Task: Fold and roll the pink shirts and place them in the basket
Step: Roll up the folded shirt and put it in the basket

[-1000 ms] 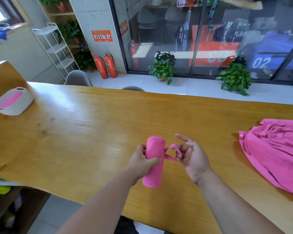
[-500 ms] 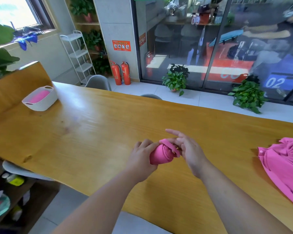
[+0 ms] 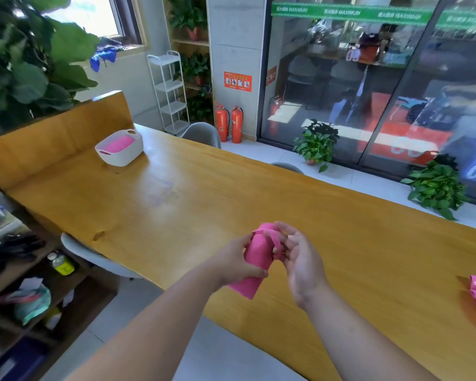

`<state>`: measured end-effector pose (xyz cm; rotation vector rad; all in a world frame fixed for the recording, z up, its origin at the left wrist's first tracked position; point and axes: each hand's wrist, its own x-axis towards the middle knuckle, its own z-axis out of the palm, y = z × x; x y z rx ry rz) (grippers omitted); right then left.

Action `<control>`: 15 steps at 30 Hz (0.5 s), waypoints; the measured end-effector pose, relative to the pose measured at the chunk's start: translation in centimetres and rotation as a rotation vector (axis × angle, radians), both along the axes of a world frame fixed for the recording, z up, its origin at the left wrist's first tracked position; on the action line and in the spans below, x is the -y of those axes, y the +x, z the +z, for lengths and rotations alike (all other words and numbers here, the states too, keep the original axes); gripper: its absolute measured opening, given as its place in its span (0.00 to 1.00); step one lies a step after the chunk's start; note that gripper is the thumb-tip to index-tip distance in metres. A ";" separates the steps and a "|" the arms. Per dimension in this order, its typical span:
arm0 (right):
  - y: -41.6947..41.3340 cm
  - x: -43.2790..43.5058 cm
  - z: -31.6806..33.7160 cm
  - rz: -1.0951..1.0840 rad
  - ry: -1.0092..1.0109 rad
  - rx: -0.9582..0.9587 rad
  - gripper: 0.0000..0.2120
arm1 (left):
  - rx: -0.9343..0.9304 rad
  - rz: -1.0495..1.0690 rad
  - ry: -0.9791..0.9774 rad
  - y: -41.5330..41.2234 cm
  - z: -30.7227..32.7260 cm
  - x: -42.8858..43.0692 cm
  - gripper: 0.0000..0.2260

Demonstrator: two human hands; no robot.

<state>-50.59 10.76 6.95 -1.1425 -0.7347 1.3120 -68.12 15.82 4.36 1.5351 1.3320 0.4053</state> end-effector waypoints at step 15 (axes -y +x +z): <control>-12.1 -3.0 0.9 0.475 -0.021 0.860 0.16 | -0.083 0.130 0.183 -10.1 -2.4 2.9 0.35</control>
